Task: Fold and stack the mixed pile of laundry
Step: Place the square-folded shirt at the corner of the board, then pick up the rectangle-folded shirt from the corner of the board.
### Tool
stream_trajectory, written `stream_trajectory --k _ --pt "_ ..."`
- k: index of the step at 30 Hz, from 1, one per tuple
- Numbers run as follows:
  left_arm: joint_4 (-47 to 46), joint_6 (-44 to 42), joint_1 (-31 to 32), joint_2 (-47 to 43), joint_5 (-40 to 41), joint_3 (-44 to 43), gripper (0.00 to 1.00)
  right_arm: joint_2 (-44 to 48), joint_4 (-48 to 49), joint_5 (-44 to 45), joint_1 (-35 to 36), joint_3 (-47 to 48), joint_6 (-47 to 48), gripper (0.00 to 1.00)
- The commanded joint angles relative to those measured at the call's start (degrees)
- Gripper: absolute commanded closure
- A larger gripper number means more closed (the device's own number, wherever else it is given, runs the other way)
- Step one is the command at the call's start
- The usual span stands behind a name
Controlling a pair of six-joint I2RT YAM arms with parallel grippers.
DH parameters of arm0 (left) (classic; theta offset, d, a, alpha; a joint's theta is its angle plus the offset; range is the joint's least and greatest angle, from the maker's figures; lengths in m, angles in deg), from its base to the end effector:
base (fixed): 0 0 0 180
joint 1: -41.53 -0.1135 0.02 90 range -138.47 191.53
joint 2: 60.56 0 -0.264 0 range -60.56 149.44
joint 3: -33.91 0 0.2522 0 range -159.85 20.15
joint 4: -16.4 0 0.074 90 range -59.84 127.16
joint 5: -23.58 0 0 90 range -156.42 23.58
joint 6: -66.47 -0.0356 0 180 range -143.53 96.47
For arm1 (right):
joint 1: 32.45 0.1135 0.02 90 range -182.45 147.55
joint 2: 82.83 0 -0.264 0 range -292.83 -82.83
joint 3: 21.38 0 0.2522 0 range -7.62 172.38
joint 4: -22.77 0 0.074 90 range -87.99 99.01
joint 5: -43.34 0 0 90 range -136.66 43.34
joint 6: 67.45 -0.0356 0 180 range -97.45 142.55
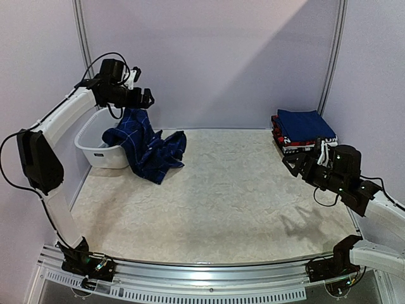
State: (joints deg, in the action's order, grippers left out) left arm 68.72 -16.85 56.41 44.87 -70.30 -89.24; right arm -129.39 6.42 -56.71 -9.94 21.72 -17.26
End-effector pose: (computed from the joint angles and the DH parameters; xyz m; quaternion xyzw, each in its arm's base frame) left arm 0.4059 -0.1103 0.3826 0.0790 0.8815 -0.1163 0.4508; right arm 0.1757 0.0796 0.2530 0.0728 0.8134 0.3577 0.4530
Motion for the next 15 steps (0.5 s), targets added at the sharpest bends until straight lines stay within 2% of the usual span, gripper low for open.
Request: stream_trajectory --k 1,4,9,15 --pt "1.8 2.8 -2.6 2.3 8.1 -2.9 0.09 -0.1 0.4 -0.1 0.4 0.4 0.1 0.01" --pt "2.0 2.6 -2.9 3.7 6.7 -0.9 0.16 -0.2 0.8 -0.2 0.4 0.1 0.0 0.01" --pt "1.4 2.7 -2.9 5.6 7.6 0.7 0.17 -0.4 0.5 -0.6 0.4 0.2 0.0 0.01" --pt "3.7 3.3 -3.3 12.9 9.1 -7.0 0.22 0.3 0.4 -0.7 0.4 -0.4 -0.1 0.01"
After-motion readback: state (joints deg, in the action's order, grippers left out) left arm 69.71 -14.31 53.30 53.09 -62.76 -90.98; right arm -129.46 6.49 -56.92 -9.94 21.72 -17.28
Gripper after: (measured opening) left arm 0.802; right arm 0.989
